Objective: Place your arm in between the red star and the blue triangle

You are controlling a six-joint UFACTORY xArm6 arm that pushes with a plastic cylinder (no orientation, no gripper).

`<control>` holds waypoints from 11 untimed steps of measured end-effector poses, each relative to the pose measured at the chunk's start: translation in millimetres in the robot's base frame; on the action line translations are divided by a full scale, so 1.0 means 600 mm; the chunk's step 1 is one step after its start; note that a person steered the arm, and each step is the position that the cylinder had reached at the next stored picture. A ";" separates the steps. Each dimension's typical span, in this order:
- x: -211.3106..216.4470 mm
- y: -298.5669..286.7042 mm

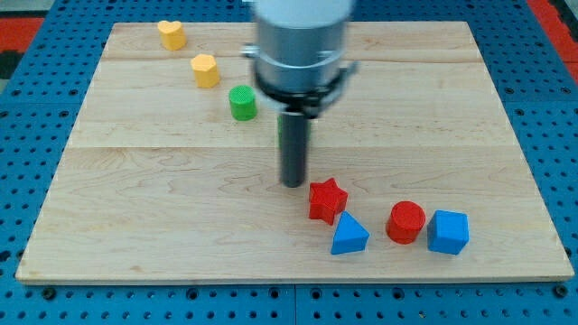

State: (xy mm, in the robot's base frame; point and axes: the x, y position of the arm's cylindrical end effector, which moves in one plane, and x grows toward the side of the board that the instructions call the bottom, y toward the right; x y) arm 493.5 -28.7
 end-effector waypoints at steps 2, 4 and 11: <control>0.132 -0.121; 0.209 0.002; 0.117 0.129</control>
State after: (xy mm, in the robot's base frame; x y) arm 563.5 48.7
